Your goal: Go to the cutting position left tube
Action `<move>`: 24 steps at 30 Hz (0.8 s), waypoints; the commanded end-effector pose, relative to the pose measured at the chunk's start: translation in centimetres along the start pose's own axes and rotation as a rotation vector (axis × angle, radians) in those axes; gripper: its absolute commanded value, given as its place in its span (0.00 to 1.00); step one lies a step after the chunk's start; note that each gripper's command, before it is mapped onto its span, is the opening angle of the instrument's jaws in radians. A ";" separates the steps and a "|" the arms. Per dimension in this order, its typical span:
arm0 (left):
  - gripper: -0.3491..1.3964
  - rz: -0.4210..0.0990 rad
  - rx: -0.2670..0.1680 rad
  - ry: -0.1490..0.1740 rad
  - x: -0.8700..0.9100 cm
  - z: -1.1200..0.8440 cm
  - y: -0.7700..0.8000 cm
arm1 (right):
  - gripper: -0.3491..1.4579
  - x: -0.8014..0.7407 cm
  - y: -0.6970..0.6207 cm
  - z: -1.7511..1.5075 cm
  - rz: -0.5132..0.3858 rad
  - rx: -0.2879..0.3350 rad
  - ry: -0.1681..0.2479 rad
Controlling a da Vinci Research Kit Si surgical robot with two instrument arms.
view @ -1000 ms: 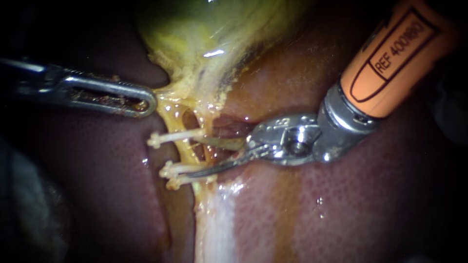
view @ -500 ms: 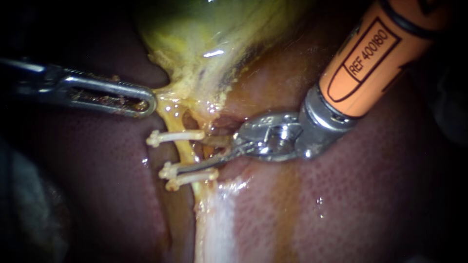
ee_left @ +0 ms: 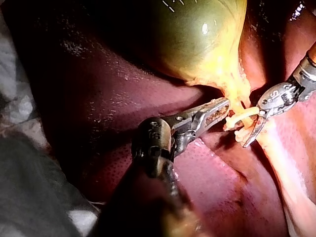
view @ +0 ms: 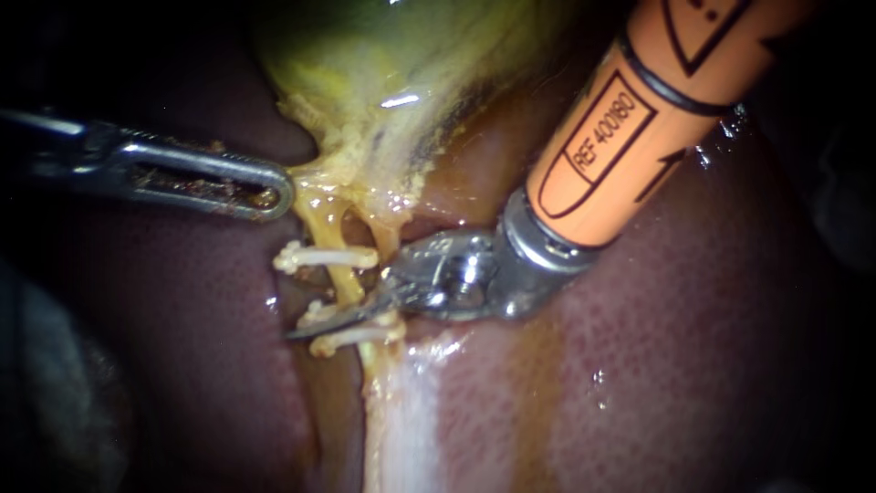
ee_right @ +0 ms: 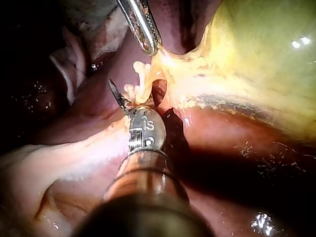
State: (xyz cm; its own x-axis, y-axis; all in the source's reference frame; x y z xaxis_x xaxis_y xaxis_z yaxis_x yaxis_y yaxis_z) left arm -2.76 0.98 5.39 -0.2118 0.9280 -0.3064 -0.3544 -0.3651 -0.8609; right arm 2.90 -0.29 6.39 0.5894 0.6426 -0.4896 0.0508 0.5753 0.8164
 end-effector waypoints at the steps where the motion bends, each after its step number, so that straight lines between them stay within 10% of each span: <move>1: 0.00 0.000 0.000 0.000 0.00 0.00 0.00 | 0.99 0.01 0.00 0.00 -0.001 0.004 0.008; 24: 0.00 0.000 0.000 0.000 0.00 0.00 0.00 | 0.99 0.45 -0.41 -0.03 0.027 0.131 0.166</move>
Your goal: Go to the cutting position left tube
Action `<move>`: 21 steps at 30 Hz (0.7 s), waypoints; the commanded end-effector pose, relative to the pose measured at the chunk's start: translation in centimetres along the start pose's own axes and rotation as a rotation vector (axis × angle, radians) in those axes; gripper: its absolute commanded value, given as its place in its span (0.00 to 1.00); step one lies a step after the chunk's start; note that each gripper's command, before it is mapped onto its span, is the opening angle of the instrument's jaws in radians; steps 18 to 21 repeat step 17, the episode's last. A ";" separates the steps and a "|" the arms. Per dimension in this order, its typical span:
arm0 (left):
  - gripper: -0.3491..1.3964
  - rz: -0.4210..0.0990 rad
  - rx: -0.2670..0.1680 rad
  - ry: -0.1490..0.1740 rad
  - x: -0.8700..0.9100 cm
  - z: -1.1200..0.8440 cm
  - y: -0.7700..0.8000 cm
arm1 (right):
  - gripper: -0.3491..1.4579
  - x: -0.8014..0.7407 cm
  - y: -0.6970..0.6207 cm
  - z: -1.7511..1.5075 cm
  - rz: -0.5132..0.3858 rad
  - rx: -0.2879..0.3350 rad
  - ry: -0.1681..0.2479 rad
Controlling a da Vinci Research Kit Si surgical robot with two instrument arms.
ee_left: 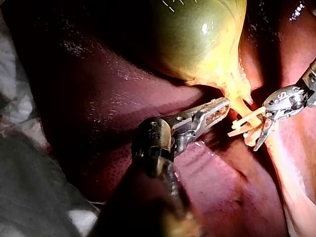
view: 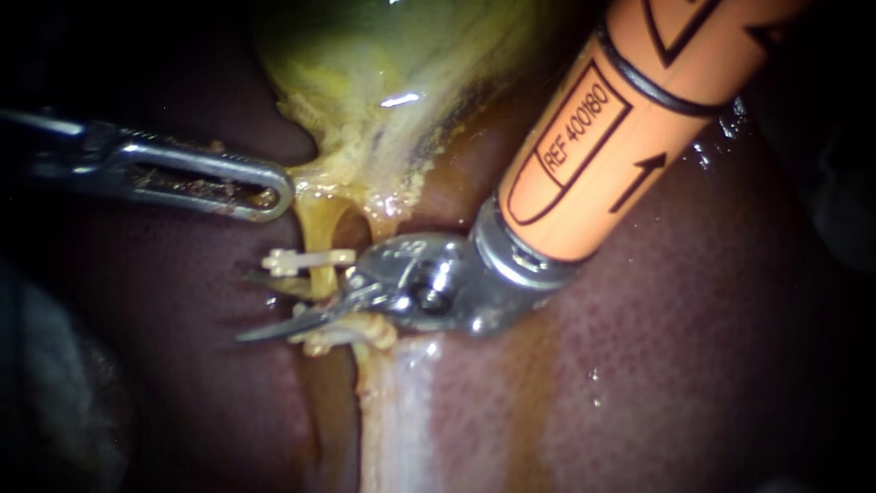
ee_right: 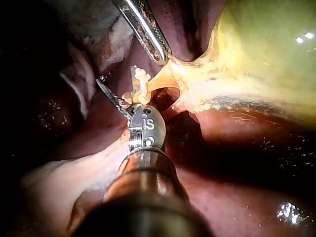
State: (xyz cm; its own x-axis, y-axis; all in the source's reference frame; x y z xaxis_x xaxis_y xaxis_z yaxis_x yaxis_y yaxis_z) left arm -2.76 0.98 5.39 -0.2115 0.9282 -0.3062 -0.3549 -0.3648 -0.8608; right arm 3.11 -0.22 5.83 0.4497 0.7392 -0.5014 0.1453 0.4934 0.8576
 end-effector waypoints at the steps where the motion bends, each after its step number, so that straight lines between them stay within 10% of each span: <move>1: 0.00 0.000 0.000 0.000 0.00 0.00 0.00 | 0.99 0.01 -0.03 0.01 -0.001 0.007 -0.001; 21: 0.00 0.000 0.000 0.000 0.00 0.00 0.00 | 0.99 0.07 -0.16 0.05 0.004 0.039 0.010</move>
